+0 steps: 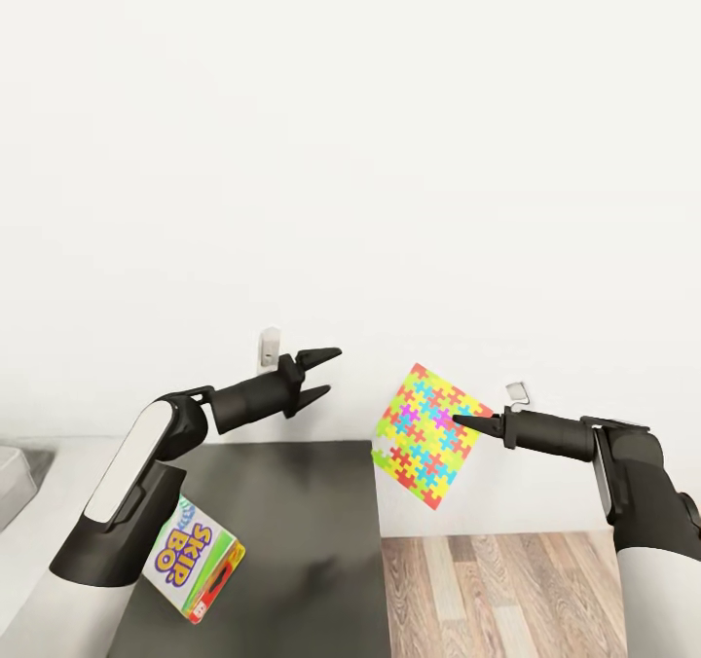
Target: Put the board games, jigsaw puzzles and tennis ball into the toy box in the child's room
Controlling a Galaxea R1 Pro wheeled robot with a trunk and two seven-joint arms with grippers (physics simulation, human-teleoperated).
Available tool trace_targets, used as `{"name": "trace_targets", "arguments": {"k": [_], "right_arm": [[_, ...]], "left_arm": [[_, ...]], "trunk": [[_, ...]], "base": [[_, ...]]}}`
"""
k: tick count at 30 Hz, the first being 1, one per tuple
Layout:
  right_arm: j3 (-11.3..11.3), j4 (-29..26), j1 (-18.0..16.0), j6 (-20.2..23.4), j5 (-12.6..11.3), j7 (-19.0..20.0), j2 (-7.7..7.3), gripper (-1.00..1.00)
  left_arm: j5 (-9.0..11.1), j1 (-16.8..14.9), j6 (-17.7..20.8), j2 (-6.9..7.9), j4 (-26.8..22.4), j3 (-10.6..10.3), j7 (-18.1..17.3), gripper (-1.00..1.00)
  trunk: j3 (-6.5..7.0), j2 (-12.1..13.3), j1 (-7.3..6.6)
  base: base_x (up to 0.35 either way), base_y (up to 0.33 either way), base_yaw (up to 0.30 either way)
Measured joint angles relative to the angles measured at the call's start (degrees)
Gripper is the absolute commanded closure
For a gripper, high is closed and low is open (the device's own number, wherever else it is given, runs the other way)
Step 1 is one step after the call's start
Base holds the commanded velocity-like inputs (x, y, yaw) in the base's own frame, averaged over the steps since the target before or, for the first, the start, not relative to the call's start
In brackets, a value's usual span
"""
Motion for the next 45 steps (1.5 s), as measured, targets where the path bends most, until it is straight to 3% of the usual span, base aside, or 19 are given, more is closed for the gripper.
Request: {"name": "trace_targets", "arguments": {"k": [45], "right_arm": [[0.0, 0.2, 0.0, 0.0, 0.4, 0.0, 0.65, 1.00]], "left_arm": [[0.0, 0.0, 0.0, -0.11, 0.6, 0.0, 0.7, -1.00]], "trunk": [[4.21, 0.0, 0.00]], "base": [[0.000, 0.000, 0.000]]}}
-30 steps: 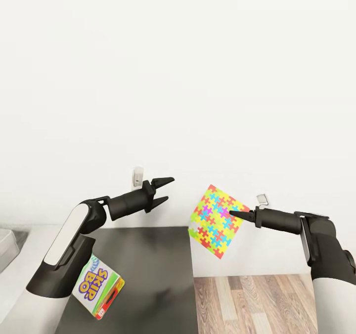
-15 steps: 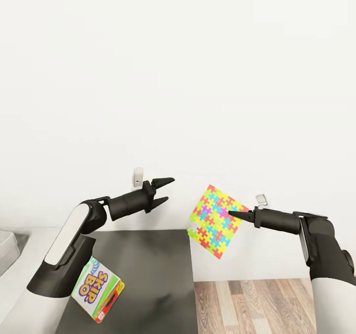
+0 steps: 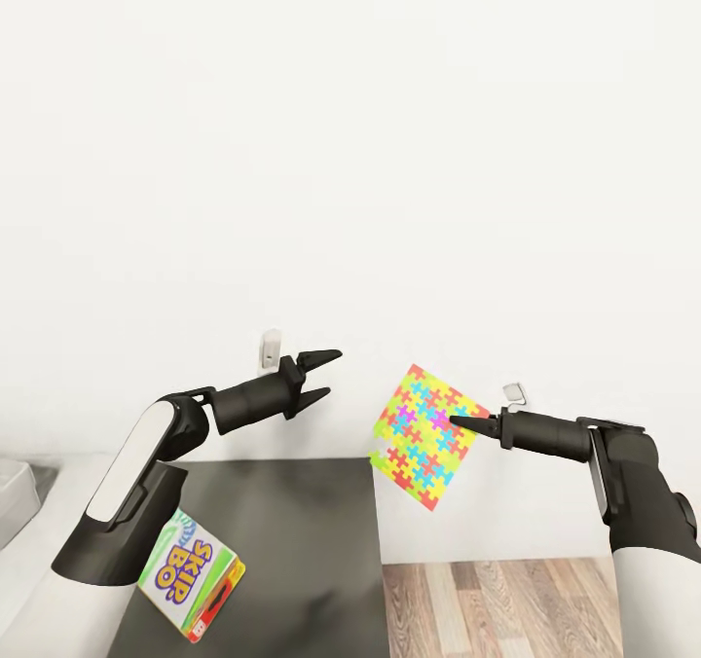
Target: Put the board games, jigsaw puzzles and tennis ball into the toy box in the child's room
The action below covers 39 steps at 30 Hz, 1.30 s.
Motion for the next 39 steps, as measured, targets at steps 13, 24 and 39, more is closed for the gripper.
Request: {"name": "trace_targets", "arguments": {"k": [13, 24, 39], "right_arm": [[0.0, 0.2, -0.1, 0.0, 0.0, -0.1, 0.07, 1.00], [-0.1, 0.3, -0.1, 0.0, 0.0, -0.1, 0.08, 1.00], [-0.2, 0.6, -0.1, 1.9, -0.1, -2.7, 0.05, 1.00]], "left_arm": [[0.0, 0.0, 0.0, 0.08, 0.0, 0.2, 0.0, -1.00], [0.0, 0.0, 0.0, 0.11, 0.0, 0.2, 0.0, -1.00], [-0.2, 0.0, -0.1, -0.02, 0.0, -0.4, 0.0, -1.00]], "trunk": [[1.22, 0.0, 0.00], [2.24, 0.0, 0.00], [2.95, 0.0, 0.00]], "base": [[0.000, 0.000, 0.000], [0.000, 0.000, 0.000], [0.000, 0.000, 0.000]]}}
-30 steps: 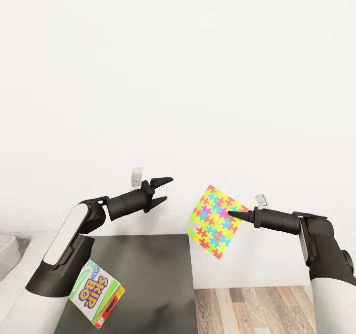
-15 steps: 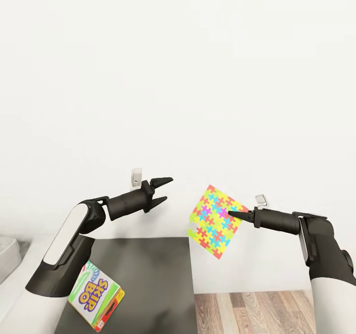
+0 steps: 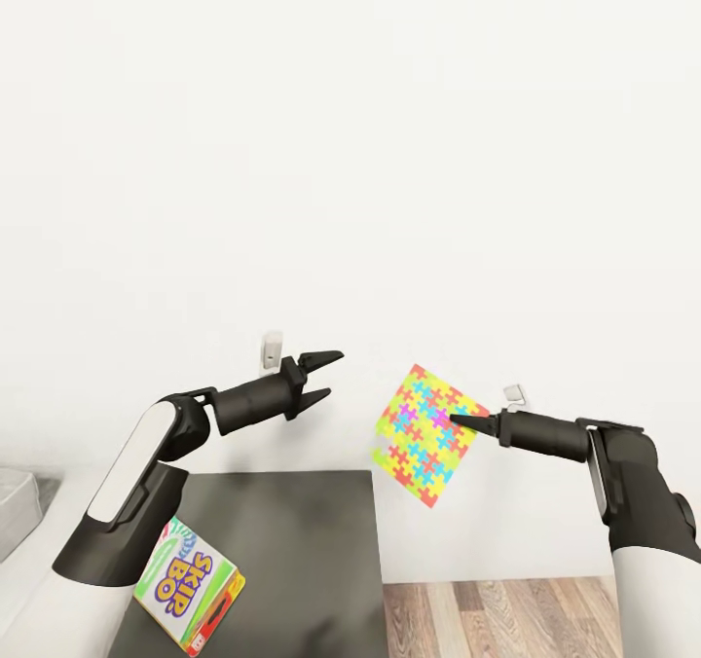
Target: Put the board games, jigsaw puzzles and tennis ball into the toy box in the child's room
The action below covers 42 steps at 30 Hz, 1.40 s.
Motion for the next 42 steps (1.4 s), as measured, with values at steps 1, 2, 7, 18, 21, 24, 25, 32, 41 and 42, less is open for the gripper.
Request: {"name": "trace_targets", "arguments": {"k": [1, 2, 7, 18, 21, 24, 25, 32, 41, 42], "right_arm": [[-0.1, 0.2, 0.0, 0.2, 0.0, -0.6, 0.01, 1.00], [-0.2, 0.5, 0.0, 0.4, -0.1, -1.0, 0.01, 1.00], [-0.5, 1.3, 0.0, 0.7, -0.2, -2.2, -0.02, 1.00], [-0.7, 1.9, 0.0, 1.0, -0.6, -2.7, -0.04, 1.00], [-0.7, 1.9, 0.0, 1.2, -0.7, -2.7, -0.05, 1.00], [-0.7, 1.9, 0.0, 1.2, -0.7, -2.7, -0.02, 1.00], [-0.6, 1.9, 0.0, 1.2, -0.7, -2.7, -0.01, 1.00], [-0.6, 2.0, 0.0, 1.3, -0.8, -2.8, -0.02, 1.00], [-0.7, 2.0, 0.0, 1.3, -1.0, -2.7, -0.04, 1.00], [-0.7, 2.0, 0.0, 1.3, -1.1, -2.7, -0.04, 1.00]], "left_arm": [[-0.1, 0.0, 0.0, -0.03, 0.0, 0.0, 0.0, -1.00], [-0.4, 0.0, 0.0, -0.05, 0.0, -0.1, 0.0, -1.00], [-2.6, 0.0, 0.0, -0.23, 0.0, -0.1, 0.0, -1.00], [-4.3, 0.2, -0.1, -0.32, 0.1, 0.0, -0.3, -1.00], [-4.4, 0.8, -0.4, -0.33, 0.2, 0.1, -0.5, -1.00], [-4.5, 1.6, -0.6, -0.35, 0.2, 0.3, -0.6, -1.00], [-4.5, 1.8, -0.7, -0.34, 0.2, 0.4, -0.7, -1.00], [-4.6, 2.5, -0.8, -0.38, 0.2, 0.6, -0.7, -1.00], [-4.6, 2.6, -0.8, -0.36, 0.2, 0.5, -0.7, -1.00], [-4.7, 2.6, -0.8, -0.35, 0.2, 0.5, -0.6, -1.00]], "trunk": [[0.01, 0.0, 0.00], [0.01, 0.0, 0.00], [0.03, 0.0, 0.00], [0.04, 0.0, 0.00], [0.04, 0.0, 0.00], [0.05, 0.0, 0.00], [0.06, 0.0, 0.00], [0.22, 0.0, 0.00], [0.47, 0.0, 0.00], [0.50, 0.0, 0.00]], "base": [[0.000, 0.000, 0.000], [0.000, 0.000, 0.000], [0.000, 0.000, 0.000], [0.000, 0.000, 0.000], [0.000, 0.000, 0.000], [0.000, 0.000, 0.041], [0.000, 0.000, 0.115], [0.000, 0.000, 0.196], [0.000, 0.000, 0.259], [0.000, 0.000, 0.271]]}}
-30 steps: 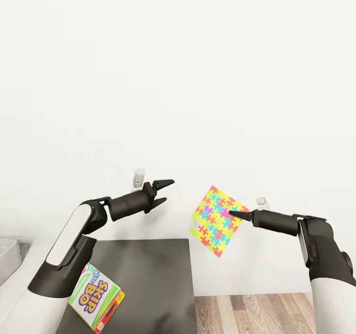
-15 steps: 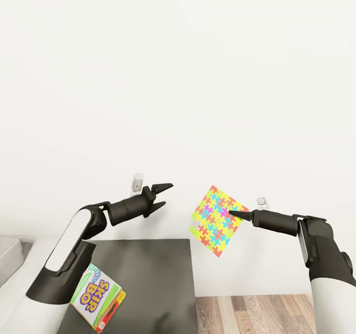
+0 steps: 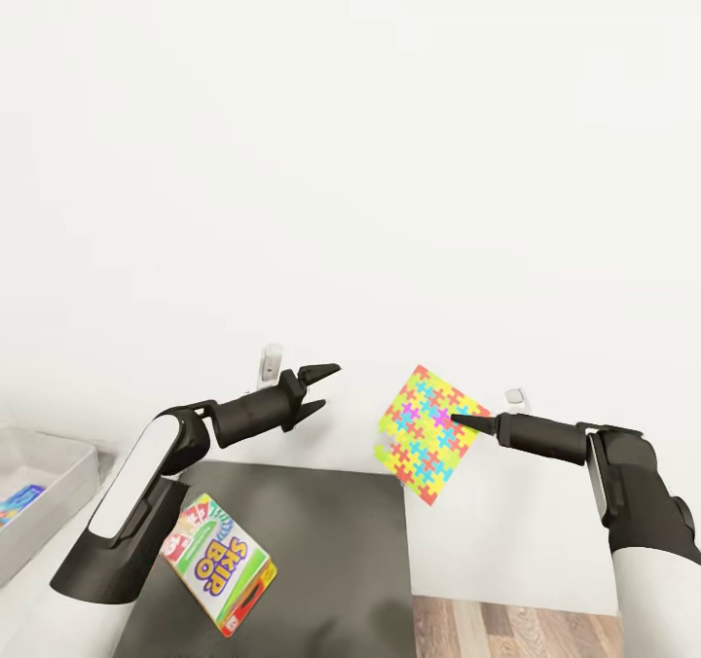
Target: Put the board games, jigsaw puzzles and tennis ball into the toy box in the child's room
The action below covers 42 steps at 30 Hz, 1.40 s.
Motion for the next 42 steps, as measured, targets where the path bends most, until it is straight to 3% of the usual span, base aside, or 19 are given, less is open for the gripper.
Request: {"name": "trace_targets", "arguments": {"k": [42], "right_arm": [[0.0, -0.7, 0.0, 0.1, -0.2, 0.0, -0.05, 1.00]], "left_arm": [[-0.1, 0.0, -0.1, -0.02, 0.1, 0.0, 0.1, -1.00]], "trunk": [[1.23, 0.0, 0.00]], "base": [[0.000, 0.000, 0.275]]}}
